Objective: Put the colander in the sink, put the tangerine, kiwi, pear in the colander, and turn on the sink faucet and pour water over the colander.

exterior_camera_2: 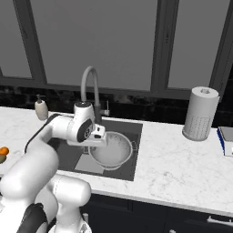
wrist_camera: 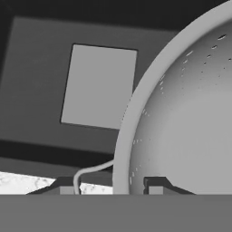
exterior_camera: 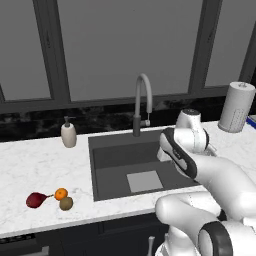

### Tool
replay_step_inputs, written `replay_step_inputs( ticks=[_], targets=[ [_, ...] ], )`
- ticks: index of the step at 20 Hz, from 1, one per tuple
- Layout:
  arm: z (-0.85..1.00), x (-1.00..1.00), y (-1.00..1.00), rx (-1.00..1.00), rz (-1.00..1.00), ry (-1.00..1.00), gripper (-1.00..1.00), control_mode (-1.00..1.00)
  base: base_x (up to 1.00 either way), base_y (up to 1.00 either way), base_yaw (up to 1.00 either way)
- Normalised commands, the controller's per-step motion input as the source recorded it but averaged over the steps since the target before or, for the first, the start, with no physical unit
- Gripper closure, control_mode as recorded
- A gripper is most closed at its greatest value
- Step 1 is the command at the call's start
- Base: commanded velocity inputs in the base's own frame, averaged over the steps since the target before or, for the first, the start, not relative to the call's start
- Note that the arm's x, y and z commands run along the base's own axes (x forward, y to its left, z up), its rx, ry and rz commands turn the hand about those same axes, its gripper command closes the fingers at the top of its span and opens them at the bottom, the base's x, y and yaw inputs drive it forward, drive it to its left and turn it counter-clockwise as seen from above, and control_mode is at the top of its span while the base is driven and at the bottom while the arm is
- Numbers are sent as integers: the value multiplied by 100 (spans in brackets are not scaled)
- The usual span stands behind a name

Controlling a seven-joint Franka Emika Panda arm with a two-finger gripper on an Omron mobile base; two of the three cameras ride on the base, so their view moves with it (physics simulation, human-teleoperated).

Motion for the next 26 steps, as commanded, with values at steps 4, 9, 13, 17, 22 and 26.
replay_step_inputs(
  ticks=[4, 9, 13, 17, 22, 26],
  targets=[
    [0, 18, 100, -4, 0, 0, 100, -100, 0, 0, 0],
    [0, 32, 85, 0, 0, 0, 100, -100, 0, 0, 0],
    [1, 41, 56, 0, 0, 2, 100, -100, 0, 0, 0],
    [-2, 25, 32, 0, 0, 12, 100, -100, 0, 0, 0],
    [-10, 26, 20, 0, 0, 17, 100, -100, 0, 0, 0],
    [-32, 34, 6, 0, 0, 5, 100, -100, 0, 0, 0]
  ],
)
